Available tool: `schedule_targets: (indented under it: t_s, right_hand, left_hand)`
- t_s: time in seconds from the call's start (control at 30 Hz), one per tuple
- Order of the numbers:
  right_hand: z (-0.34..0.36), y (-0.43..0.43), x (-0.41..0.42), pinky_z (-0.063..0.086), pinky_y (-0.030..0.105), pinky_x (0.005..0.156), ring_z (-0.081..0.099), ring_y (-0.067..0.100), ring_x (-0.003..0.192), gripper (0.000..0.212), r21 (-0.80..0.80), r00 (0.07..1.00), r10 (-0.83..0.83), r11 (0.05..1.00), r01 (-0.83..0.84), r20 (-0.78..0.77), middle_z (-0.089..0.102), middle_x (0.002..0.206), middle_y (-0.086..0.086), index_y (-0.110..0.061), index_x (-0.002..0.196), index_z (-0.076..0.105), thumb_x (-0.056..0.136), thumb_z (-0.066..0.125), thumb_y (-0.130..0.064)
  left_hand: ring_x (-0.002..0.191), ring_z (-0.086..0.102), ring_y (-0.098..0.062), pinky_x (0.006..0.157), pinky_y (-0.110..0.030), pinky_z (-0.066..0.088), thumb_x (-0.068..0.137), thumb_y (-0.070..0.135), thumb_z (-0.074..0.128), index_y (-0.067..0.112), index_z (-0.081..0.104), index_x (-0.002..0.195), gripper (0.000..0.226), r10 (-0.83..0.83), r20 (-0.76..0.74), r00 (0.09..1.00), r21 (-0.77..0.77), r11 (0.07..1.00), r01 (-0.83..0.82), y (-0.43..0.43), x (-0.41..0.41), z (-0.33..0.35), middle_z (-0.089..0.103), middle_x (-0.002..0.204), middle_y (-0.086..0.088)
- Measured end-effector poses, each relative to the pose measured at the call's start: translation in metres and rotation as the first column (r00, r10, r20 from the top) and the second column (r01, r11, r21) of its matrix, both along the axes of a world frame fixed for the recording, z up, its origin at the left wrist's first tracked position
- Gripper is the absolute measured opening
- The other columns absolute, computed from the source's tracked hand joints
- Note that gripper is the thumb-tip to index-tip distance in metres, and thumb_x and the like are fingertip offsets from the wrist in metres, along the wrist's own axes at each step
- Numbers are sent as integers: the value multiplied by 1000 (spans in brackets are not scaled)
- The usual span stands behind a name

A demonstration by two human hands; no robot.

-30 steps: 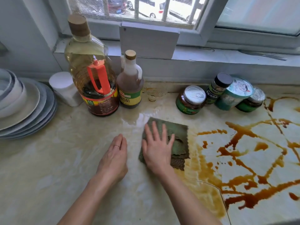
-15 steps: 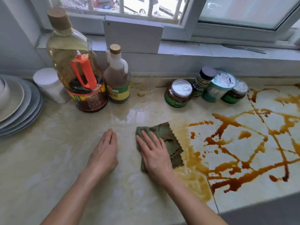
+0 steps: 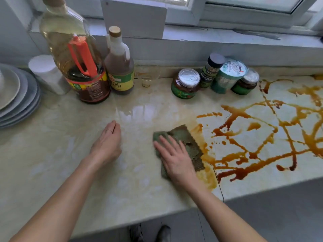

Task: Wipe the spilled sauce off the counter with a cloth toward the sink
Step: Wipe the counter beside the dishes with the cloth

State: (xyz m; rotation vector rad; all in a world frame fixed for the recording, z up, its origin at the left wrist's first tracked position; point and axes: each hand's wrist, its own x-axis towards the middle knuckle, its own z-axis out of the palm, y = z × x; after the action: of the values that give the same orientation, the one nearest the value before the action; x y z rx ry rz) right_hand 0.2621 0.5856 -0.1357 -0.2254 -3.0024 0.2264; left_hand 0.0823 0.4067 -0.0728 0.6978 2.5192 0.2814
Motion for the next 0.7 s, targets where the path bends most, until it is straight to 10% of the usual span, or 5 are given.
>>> schedule_targets:
  t_s: [0.13, 0.33, 0.57, 0.7]
  right_hand:
    - [5, 9, -6, 35, 59, 107, 37, 32, 139, 50, -53, 969, -246, 968, 244, -28, 44, 149, 5, -21, 142, 49, 95, 35, -32]
    - [-3, -23, 32, 18, 49, 117, 22, 25, 146, 58, -61, 994, 98, 993, -101, -50, 31, 157, -1, -26, 149, 37, 92, 44, -27]
    - [4, 10, 31, 26, 57, 113, 27, 27, 144, 49, -176, 994, -108, 979, 102, -26, 39, 153, 2, -23, 144, 45, 96, 36, -30]
    - [2, -12, 64, 18, 51, 117, 22, 26, 146, 52, -153, 984, 175, 972, -178, -37, 33, 156, 0, -24, 147, 41, 95, 39, -30]
  left_hand:
    - [147, 0, -18, 118, -32, 12, 83, -2, 40, 10, 5, 151, 77, 33, -27, 999, 24, 999, -32, 1, 8, 1, -6, 160, -2]
    - [147, 1, -17, 117, -29, 12, 86, -2, 39, 12, 6, 152, 75, 8, -63, 998, 128, 992, 0, 21, 60, 1, -6, 160, 0]
    - [147, 2, -16, 116, -24, 9, 88, 0, 37, 12, 6, 151, 72, -14, -63, 998, 116, 993, 21, 22, 106, 6, -8, 160, 0]
    - [147, 3, -17, 116, -25, 9, 91, 2, 35, 7, 13, 150, 63, 17, -48, 999, 114, 993, -11, 30, 129, 6, -5, 160, -3]
